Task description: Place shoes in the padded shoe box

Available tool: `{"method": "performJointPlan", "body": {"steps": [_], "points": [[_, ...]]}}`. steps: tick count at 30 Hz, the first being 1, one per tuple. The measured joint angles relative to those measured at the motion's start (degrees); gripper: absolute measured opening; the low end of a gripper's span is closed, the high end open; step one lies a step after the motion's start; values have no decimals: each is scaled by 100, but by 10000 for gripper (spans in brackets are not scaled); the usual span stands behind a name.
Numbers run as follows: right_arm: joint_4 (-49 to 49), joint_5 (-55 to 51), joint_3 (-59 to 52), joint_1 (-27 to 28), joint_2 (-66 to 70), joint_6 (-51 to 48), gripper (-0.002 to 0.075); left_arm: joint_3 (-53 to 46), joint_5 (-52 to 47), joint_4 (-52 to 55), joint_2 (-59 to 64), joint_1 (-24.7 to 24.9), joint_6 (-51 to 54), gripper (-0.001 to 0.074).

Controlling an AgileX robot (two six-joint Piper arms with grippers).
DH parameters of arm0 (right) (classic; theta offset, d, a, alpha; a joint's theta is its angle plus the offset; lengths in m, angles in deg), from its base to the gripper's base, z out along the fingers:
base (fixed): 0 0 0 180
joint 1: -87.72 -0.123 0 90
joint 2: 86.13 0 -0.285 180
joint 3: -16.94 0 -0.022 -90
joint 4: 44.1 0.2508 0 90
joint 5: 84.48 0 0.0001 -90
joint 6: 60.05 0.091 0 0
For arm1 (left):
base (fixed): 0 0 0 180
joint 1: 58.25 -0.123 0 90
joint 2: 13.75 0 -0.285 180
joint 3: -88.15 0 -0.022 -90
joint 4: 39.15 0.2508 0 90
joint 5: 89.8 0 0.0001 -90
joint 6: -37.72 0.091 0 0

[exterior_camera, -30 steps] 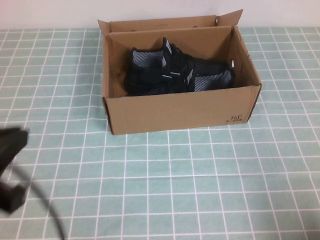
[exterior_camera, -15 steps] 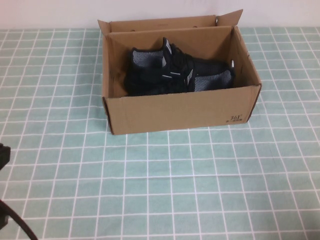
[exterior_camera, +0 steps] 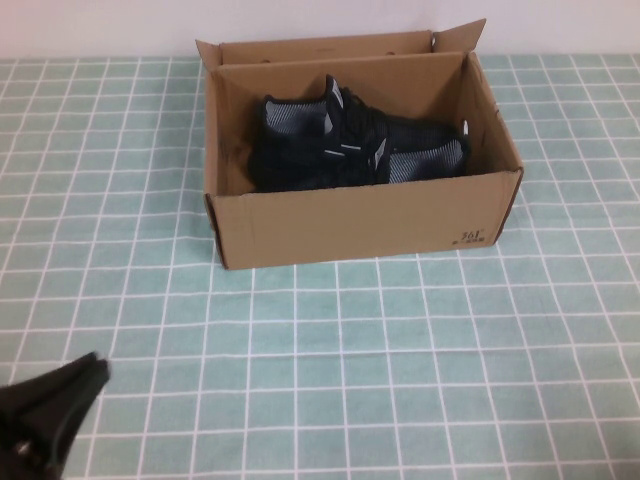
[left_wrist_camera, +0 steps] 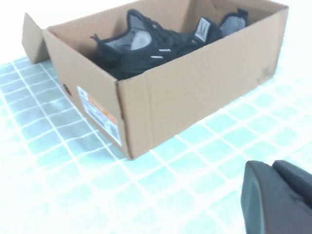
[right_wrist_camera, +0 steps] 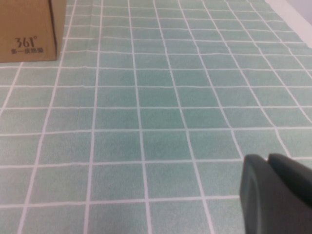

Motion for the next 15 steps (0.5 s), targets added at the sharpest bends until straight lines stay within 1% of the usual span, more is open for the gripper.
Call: {"method": "performJointPlan", "body": {"steps": [4,7,10,15], "points": [[0,0,0,0,0,0,-8,-792,993,-301,-619,-599,524,-3],[0,0,0,0,0,0,-8,-1130,1279,-408,-1231,-1097,671,-3],[0,0,0,0,0,0,-8,-1202,1141,-446,-1796,-1596,719,-3],[0,0,0,0,0,0,-8,-1215,248,-485,-2575,-2357,739,-3]]}}
